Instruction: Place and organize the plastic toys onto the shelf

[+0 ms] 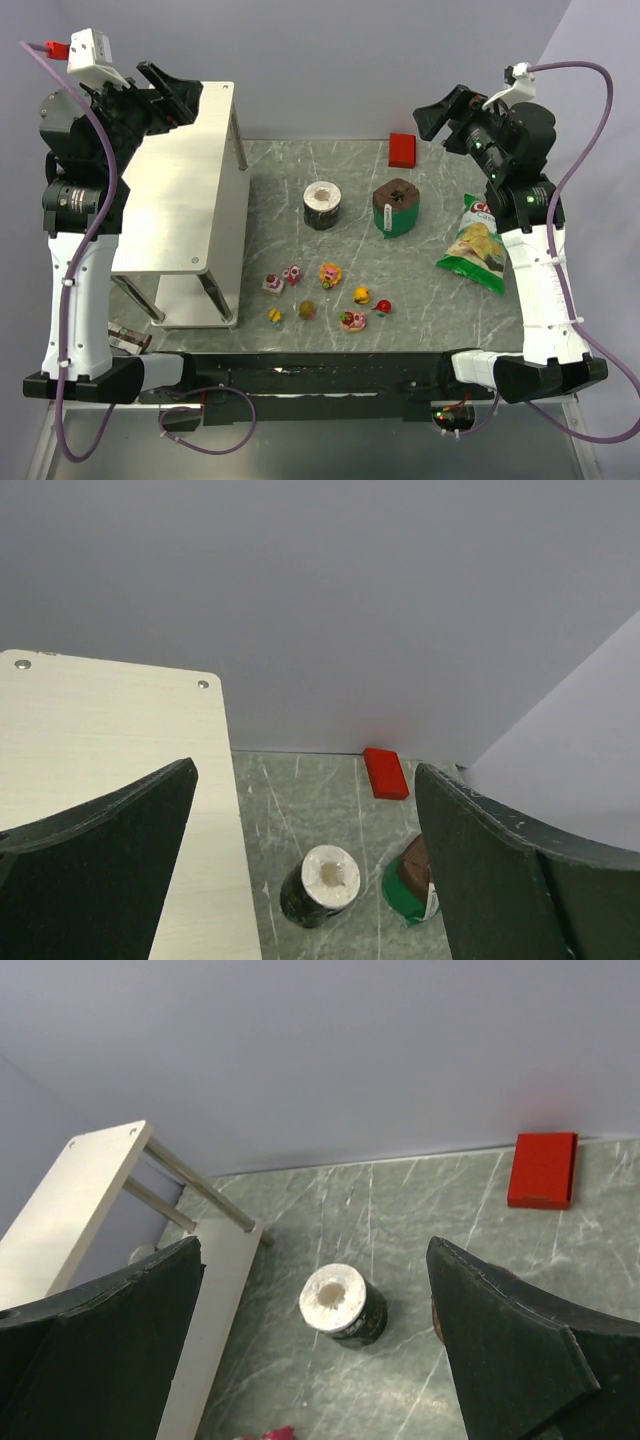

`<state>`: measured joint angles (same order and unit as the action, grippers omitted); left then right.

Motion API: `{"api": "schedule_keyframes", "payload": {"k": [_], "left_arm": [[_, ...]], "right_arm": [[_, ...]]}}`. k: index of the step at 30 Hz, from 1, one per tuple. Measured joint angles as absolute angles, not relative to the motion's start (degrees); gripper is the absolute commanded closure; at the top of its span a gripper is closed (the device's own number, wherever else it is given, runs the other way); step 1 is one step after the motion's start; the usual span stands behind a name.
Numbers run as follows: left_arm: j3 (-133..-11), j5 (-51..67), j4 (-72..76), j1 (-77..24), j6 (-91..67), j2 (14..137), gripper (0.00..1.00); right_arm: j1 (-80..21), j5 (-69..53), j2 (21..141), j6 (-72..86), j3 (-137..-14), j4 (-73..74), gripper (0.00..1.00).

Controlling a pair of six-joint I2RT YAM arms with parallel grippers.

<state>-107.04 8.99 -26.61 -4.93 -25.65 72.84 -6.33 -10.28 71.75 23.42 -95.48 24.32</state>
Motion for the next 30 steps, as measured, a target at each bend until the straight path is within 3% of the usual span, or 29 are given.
{"api": "schedule_keyframes", "payload": {"k": [16,20,30], "left_arm": [[-101.4,15.3,-26.7,-5.0,-22.5,71.5,0.04],[-100.0,16.0,-25.6,-5.0,-23.2,72.1,0.04],[-99.3,4.7,-24.7,-5.1,-28.8,73.8,0.04]], "right_arm": [[-7.4,-19.0,72.3,24.5,-87.3,28.6,0.0],[-12.1,-19.6,73.4,24.3,-84.6,30.5,0.0],[-26.8,-17.2,74.8,24.6,-74.8,30.6,0.01]]}}
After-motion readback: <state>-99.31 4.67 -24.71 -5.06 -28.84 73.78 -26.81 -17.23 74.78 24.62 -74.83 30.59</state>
